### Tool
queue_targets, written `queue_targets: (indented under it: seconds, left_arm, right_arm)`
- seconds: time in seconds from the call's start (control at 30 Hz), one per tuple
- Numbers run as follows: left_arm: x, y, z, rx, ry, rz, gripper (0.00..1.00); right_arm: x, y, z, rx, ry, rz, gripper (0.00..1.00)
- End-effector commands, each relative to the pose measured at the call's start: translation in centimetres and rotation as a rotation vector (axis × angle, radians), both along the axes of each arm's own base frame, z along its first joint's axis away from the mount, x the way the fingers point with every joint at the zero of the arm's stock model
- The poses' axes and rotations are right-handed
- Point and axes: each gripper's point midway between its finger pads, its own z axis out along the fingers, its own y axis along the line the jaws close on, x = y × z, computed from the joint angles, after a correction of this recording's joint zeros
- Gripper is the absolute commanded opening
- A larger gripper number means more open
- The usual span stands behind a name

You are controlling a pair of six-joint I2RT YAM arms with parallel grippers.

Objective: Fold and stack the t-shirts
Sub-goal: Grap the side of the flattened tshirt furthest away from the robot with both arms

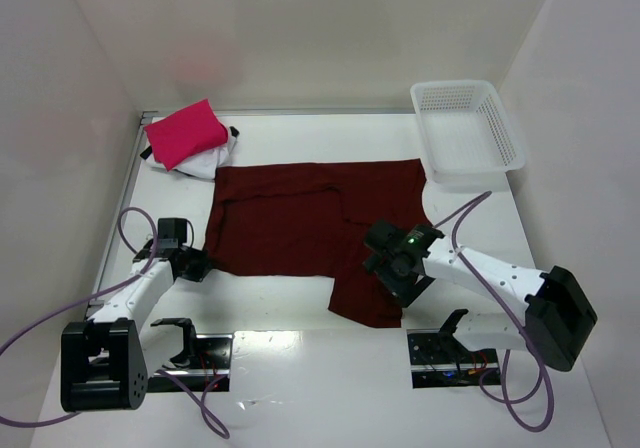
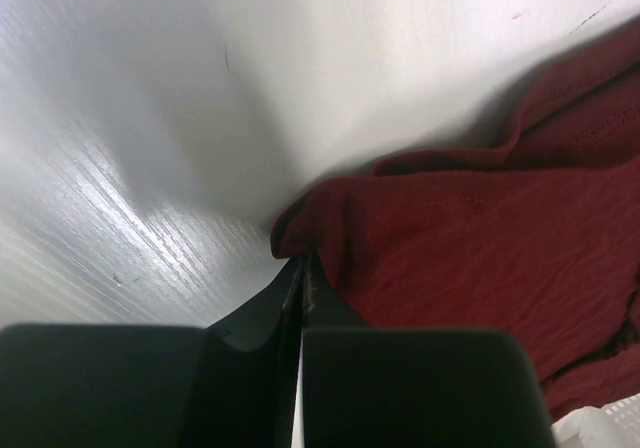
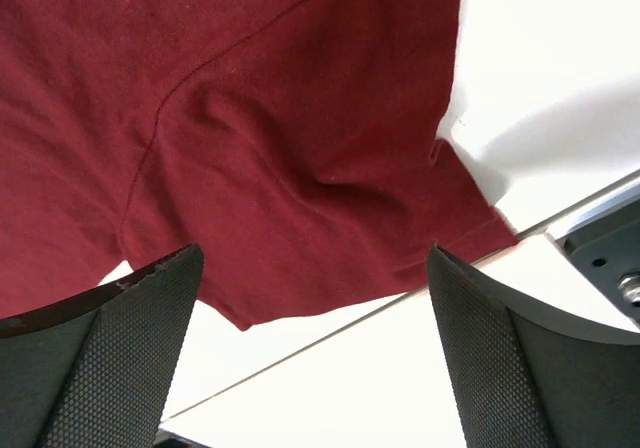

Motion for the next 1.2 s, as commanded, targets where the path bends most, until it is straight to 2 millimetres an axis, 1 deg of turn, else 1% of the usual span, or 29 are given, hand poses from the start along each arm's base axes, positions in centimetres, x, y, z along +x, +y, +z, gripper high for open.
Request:
queue_targets:
  seconds: [0.0, 0.13, 0.17, 0.2, 0.27, 0.3, 0.33, 0.4, 0.5, 0.57, 0.63, 0.67, 0.73, 0.87, 0.93, 1.07, 1.17]
  left_arm:
    - [0.3, 0.0, -0.1, -0.013, -0.011, -0.005, 0.00]
    - [0.3, -0.2, 0.0, -0.022, -0.012, -0.010, 0.00]
    - [0.3, -0.2, 0.0, -0.022, -0.012, -0.010, 0.00]
    - [0.3, 0.0, 0.0, -0.022, -0.012, -0.001, 0.00]
    - [0.6, -0.1, 0.1, -0.032, -0.024, 0.003, 0.00]
    - [0.6, -0.1, 0.1, -0.033, -0.024, 0.004, 0.00]
    - [0.9, -0.3, 0.3, -0.041, -0.037, -0.002, 0.00]
    - [0.6, -0.3, 0.0, -0.043, -0.029, -0.002, 0.00]
    - [0.6, -0.5, 0.0, -0.051, -0.030, -0.006, 0.00]
    - [0.6, -0.5, 0.0, -0.051, -0.030, -0.006, 0.00]
    - [0.6, -0.5, 0.0, -0.051, -0.030, -0.006, 0.00]
    - [0.6, -0.5, 0.0, -0.051, -0.030, -0.006, 0.00]
    - [0.6, -0.7, 0.1, -0.060, -0.031, -0.010, 0.00]
    - [0.6, -0.7, 0.1, -0.058, -0.031, -0.021, 0.00]
    - [0.7, -0.7, 0.2, -0.056, -0.040, -0.021, 0.00]
    - [0.7, -0.7, 0.2, -0.056, -0.040, -0.021, 0.00]
    - [0.5, -0.9, 0.0, -0.066, -0.037, -0.026, 0.00]
  right_arm:
    - [-0.3, -0.9, -0.5, -0.041, 0.009, -0.116, 0.94]
    - [-0.3, -0.9, -1.3, -0.085, 0.046, -0.127, 0.94]
    - [-0.3, -0.9, -1.1, -0.083, 0.046, -0.141, 0.94]
    - [-0.6, -1.3, -1.2, -0.103, 0.062, -0.164, 0.95]
    - [-1.1, -1.0, -1.0, -0.057, 0.076, -0.249, 0.97]
    - [-1.5, -1.1, -0.7, -0.030, 0.077, -0.275, 0.97]
    - [-1.9, -1.3, -0.8, -0.020, 0.081, -0.300, 0.97]
    - [-2.5, -1.4, -0.6, 0.006, 0.105, -0.389, 0.97]
    - [-2.9, -1.9, -0.7, 0.015, 0.111, -0.476, 0.98]
    - [-2.9, -1.8, -0.7, 0.024, 0.114, -0.522, 0.98]
    - [-3.4, -2.2, -1.1, 0.004, 0.138, -0.571, 0.98]
    - [-3.5, -2.3, -1.1, 0.006, 0.147, -0.628, 0.98]
    - [-4.5, -2.7, -1.8, 0.011, 0.178, -0.709, 0.98]
    - [-3.7, -2.8, -1.0, 0.088, 0.125, -0.824, 0.97]
    - [-3.4, -2.9, -1.0, 0.113, 0.111, -0.883, 0.95]
    - [-3.0, -3.1, -0.9, 0.140, 0.091, -0.918, 0.92]
    - [-3.2, -3.2, -1.4, 0.104, 0.103, -0.902, 0.91]
